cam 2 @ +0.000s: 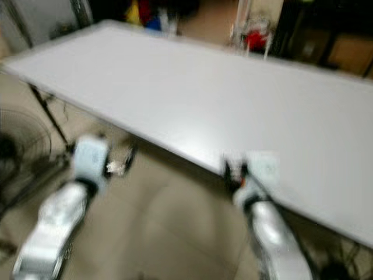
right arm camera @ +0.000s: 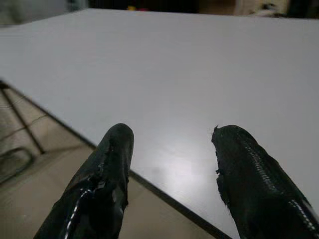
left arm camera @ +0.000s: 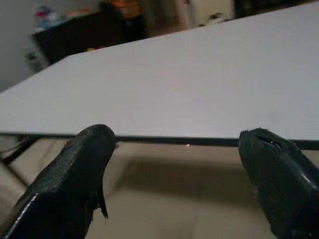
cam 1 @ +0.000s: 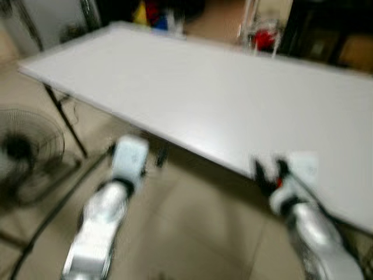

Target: Setting the table

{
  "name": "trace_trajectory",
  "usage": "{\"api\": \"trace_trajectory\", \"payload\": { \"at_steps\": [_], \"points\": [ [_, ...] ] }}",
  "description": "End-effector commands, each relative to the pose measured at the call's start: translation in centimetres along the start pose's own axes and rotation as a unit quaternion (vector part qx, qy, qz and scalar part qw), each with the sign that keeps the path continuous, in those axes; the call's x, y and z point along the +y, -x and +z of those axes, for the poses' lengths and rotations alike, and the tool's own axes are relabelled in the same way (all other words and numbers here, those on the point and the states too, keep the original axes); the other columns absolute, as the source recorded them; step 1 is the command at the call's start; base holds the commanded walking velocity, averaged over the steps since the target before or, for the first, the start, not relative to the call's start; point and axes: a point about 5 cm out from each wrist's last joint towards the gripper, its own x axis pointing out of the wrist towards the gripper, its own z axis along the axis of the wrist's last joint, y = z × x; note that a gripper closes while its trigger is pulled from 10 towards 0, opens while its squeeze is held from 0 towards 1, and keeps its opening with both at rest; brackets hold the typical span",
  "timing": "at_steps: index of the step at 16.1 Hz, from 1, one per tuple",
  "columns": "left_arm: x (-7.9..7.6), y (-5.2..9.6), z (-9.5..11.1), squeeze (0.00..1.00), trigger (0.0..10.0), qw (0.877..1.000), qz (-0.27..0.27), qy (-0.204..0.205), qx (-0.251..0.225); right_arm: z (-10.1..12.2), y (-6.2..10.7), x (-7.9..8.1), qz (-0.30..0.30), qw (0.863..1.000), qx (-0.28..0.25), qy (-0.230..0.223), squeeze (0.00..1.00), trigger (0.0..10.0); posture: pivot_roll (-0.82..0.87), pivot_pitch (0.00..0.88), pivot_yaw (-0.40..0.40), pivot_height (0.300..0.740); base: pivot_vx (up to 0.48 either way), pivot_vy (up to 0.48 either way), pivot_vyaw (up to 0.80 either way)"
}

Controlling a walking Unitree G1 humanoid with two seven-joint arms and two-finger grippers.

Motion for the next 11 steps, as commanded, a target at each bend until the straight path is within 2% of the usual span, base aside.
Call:
{"api": "trace_trajectory", "payload": {
  "at_steps": [1, 8, 11],
  "points": [
    [-0.21, -0.04, 0.31, 0.0, 10.0, 1.0, -0.002, 0.008, -0.006, -0.01, -0.04, -0.43, -0.005, 1.0, 0.002, 0.0, 0.0, 10.0, 0.07, 0.0, 0.06, 0.74, 0.0, 0.0, 0.8],
    [-0.44, -0.09, 0.7, 0.0, 10.0, 1.0, -0.008, 0.017, -0.015, -0.04, -0.29, -0.08, 0.02, 1.0, 0.004, 0.001, 0.0, 10.0, 0.08, 0.0, 0.048, 0.74, 0.0, 0.0, 0.8],
    [-0.21, -0.02, 0.83, 0.0, 10.0, 1.0, -0.005, 0.018, -0.017, -0.07, -0.47, 0.29, 0.04, 0.999, 0.004, 0.003, 0.0, 10.0, 0.09, 0.0, 0.043, 0.74, 0.27, 0.0, 0.8]
  ]
}}
